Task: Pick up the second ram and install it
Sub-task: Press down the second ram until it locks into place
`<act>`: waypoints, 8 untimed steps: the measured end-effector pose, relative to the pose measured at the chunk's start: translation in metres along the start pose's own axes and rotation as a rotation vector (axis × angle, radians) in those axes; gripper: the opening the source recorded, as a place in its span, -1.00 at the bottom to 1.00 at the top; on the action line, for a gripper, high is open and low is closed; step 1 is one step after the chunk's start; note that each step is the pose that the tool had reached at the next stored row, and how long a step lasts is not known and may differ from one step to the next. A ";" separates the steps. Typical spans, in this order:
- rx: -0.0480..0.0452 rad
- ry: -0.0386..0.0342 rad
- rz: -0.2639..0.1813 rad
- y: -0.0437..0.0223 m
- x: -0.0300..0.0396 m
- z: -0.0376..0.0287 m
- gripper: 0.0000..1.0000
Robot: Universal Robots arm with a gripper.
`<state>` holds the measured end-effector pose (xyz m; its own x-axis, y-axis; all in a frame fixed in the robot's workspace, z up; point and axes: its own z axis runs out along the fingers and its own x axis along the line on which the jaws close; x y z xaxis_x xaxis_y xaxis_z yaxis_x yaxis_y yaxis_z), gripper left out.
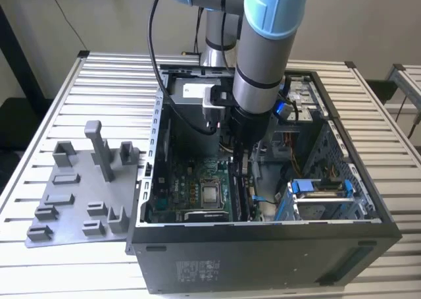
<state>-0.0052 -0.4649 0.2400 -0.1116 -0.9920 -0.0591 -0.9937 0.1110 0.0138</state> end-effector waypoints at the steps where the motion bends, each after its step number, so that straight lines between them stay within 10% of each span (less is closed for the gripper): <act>1: 0.0000 -0.0001 0.000 0.0000 0.0001 0.0008 -0.79; 8: 0.0001 0.0013 -0.001 -0.0006 0.0007 0.0010 -0.79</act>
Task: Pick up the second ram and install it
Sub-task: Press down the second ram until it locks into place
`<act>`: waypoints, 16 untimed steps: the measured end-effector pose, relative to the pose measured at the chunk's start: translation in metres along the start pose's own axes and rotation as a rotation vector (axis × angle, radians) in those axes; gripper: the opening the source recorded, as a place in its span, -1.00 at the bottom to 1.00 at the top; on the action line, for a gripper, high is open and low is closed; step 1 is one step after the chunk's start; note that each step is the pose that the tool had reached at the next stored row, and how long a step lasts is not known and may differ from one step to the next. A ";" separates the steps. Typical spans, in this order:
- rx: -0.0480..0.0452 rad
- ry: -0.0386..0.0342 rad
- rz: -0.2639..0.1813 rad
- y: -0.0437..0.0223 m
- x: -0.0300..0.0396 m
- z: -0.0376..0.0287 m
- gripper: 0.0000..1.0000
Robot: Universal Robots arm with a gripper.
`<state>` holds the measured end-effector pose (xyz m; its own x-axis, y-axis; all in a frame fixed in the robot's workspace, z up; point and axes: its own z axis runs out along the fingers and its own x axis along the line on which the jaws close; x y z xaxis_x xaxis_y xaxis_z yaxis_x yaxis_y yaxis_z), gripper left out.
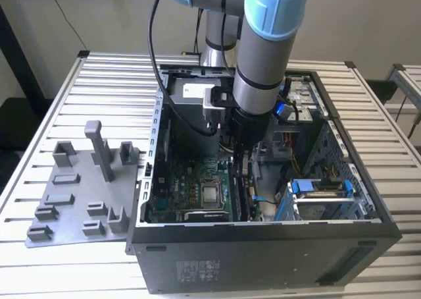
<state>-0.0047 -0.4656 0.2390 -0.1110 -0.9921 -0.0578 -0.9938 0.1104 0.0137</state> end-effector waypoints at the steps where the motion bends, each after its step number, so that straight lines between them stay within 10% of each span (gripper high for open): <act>1: 0.0000 0.0001 0.000 -0.0003 0.0007 0.0000 -0.79; 16: -0.0002 0.0000 0.001 -0.0017 0.0084 0.0027 -0.79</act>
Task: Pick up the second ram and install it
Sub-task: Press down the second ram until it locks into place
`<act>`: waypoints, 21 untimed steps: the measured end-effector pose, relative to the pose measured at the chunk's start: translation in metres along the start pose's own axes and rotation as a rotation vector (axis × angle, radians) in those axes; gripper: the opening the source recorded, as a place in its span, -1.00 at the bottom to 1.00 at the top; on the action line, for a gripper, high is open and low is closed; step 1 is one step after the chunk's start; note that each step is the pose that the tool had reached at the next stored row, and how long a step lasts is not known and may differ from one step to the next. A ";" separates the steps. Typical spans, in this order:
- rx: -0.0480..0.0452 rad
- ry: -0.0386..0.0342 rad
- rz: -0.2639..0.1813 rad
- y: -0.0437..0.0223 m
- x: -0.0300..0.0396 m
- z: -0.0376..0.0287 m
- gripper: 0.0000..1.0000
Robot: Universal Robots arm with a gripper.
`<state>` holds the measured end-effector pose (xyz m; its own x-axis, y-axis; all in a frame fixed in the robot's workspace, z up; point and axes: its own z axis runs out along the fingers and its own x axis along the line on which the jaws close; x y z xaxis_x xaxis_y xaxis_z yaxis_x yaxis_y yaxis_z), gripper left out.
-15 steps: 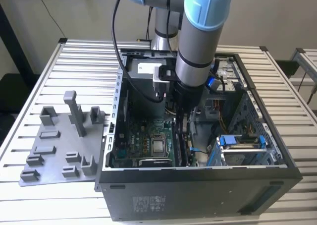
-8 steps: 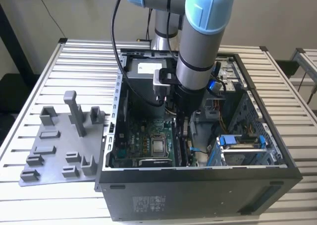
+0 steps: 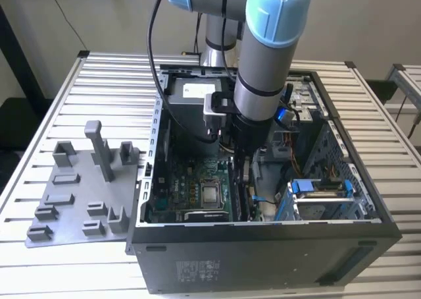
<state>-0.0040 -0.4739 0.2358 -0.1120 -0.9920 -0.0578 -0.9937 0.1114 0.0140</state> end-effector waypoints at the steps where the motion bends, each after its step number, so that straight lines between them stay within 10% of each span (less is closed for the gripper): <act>1: 0.0000 0.0001 0.000 0.0000 0.0001 0.0012 -0.79; 15: -0.0001 0.0013 0.001 -0.0005 0.0012 0.0184 -0.79; 21: -0.0022 0.0003 0.001 -0.0004 0.0003 0.0052 -0.79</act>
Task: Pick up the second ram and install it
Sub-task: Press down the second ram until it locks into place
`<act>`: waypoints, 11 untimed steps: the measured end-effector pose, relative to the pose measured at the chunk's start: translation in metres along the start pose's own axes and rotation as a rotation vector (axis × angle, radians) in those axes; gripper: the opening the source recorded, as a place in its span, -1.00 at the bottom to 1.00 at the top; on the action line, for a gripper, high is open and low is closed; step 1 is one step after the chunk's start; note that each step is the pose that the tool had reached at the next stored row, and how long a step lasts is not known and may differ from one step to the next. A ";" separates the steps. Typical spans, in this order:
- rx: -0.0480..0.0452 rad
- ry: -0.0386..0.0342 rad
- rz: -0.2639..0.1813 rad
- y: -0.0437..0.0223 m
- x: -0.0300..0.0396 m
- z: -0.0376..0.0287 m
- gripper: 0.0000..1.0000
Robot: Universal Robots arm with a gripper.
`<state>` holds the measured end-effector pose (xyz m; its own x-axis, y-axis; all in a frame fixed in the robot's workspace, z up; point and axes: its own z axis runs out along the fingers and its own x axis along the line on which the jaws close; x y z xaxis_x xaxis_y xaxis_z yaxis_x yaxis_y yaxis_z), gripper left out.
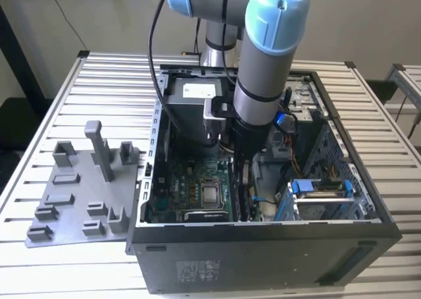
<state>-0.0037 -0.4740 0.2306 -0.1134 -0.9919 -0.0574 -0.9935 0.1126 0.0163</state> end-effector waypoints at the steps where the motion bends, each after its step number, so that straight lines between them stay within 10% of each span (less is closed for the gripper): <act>1: -0.0005 0.0000 0.000 0.0000 -0.0004 -0.0048 -0.79; 11: -0.0013 0.0004 0.000 0.0006 -0.0024 -0.0412 -0.79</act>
<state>-0.0037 -0.4740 0.2719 -0.1134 -0.9919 -0.0570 -0.9935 0.1126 0.0176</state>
